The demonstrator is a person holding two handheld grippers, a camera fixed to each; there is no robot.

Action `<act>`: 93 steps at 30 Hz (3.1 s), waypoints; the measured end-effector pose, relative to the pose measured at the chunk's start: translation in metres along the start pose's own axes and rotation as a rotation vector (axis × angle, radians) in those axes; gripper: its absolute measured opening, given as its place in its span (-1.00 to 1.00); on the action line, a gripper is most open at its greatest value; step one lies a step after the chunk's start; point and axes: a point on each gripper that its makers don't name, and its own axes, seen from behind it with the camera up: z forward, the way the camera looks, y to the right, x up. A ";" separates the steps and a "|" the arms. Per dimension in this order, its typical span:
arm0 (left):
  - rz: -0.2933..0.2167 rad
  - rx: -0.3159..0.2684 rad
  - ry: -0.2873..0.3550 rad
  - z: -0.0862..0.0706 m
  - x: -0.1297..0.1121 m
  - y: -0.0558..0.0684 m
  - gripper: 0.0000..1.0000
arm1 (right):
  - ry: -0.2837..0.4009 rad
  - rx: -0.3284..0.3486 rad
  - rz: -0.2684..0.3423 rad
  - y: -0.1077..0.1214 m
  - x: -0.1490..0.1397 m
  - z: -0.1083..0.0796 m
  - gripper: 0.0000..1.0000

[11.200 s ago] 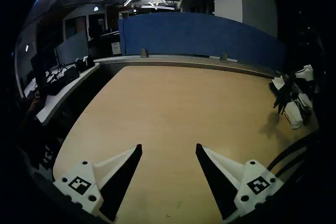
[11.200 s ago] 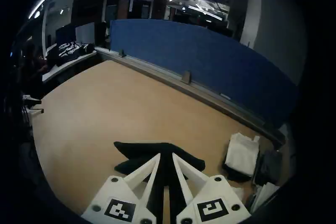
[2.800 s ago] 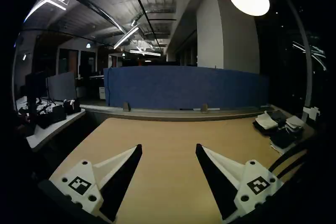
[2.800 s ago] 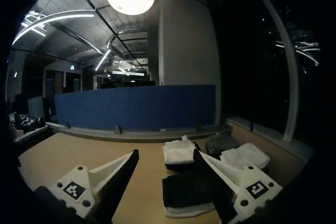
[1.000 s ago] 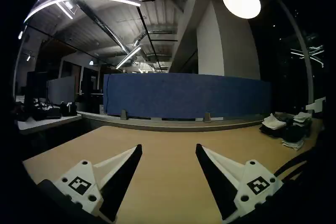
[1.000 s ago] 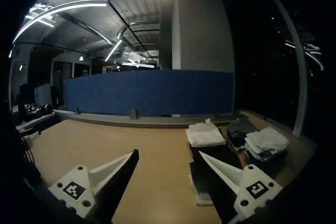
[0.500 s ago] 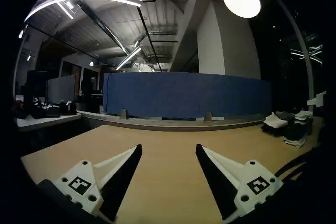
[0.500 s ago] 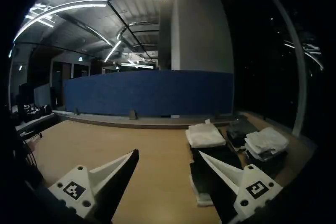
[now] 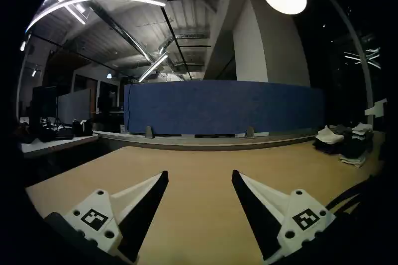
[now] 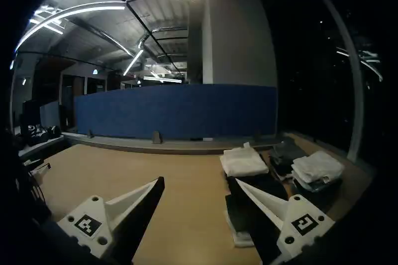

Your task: Fold towel

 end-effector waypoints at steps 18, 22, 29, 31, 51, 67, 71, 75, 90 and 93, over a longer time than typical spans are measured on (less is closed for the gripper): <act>0.004 0.007 0.000 0.000 0.000 0.001 0.90 | 0.041 -0.023 0.030 0.017 -0.004 0.000 1.00; 0.005 0.007 0.000 -0.001 0.000 0.001 0.91 | 0.055 -0.026 0.051 0.022 -0.014 0.002 1.00; 0.004 0.007 0.000 -0.001 0.001 0.001 0.91 | 0.077 -0.032 0.046 0.027 -0.034 0.006 1.00; 0.004 0.007 0.000 -0.001 0.001 0.001 0.91 | 0.085 -0.033 0.040 0.028 -0.038 0.008 1.00; 0.004 0.007 0.000 0.000 0.001 0.001 0.91 | 0.128 -0.030 0.023 0.031 -0.062 0.020 1.00; 0.004 0.007 0.000 0.000 0.001 0.001 0.92 | 0.131 -0.038 -0.014 0.028 -0.065 0.019 1.00; 0.005 0.007 0.000 0.000 0.001 0.001 0.91 | 0.130 -0.039 -0.015 0.028 -0.065 0.019 1.00; 0.004 0.007 0.000 0.001 0.001 0.001 0.92 | 0.130 -0.039 -0.015 0.028 -0.065 0.019 1.00; 0.004 0.007 0.000 0.001 0.001 0.000 0.92 | 0.130 -0.039 -0.015 0.029 -0.066 0.019 1.00; 0.005 0.007 0.000 0.001 0.001 0.000 0.92 | 0.130 -0.039 -0.015 0.028 -0.066 0.019 1.00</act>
